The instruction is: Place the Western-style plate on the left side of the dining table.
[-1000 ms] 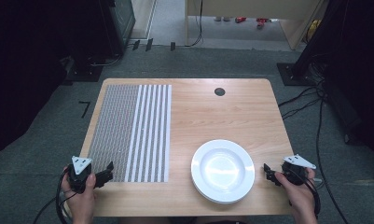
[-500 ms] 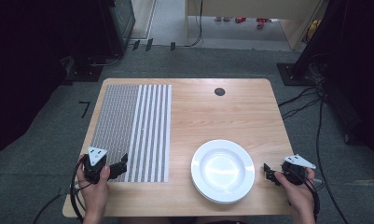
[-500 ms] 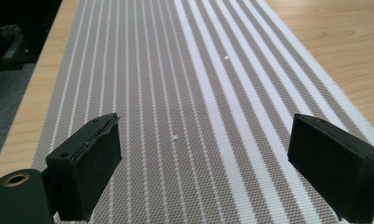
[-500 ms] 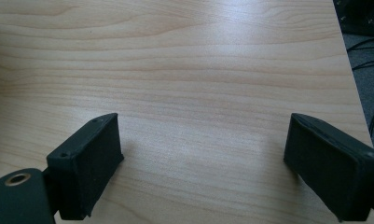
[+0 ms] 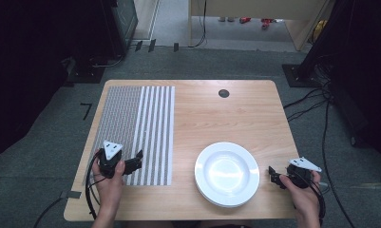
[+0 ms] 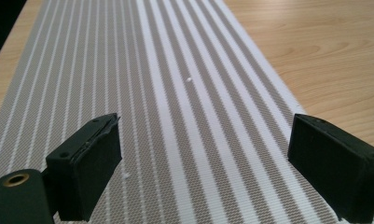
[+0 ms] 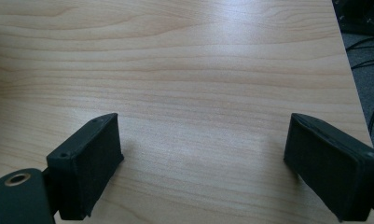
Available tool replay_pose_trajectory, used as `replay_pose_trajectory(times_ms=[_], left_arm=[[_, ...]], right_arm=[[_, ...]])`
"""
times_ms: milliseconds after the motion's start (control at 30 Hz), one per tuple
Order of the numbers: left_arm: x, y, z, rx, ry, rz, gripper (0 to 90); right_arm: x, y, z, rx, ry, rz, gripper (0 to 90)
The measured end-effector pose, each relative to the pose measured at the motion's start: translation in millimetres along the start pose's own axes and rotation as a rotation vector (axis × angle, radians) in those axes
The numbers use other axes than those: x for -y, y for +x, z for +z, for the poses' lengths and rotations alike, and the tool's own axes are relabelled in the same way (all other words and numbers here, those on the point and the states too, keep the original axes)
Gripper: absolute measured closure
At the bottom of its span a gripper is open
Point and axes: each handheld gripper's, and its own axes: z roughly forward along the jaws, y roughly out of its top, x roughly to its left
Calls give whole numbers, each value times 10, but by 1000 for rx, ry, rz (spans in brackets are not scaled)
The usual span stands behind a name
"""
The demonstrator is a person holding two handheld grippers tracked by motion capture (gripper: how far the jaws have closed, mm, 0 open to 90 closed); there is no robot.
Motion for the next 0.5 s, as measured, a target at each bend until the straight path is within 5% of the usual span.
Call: replay_pose_trajectory(times_ms=[500], left_arm=[[16,-375,106,112,13,32,98]], right_arm=[[0,2,-1,0,1,1,109]])
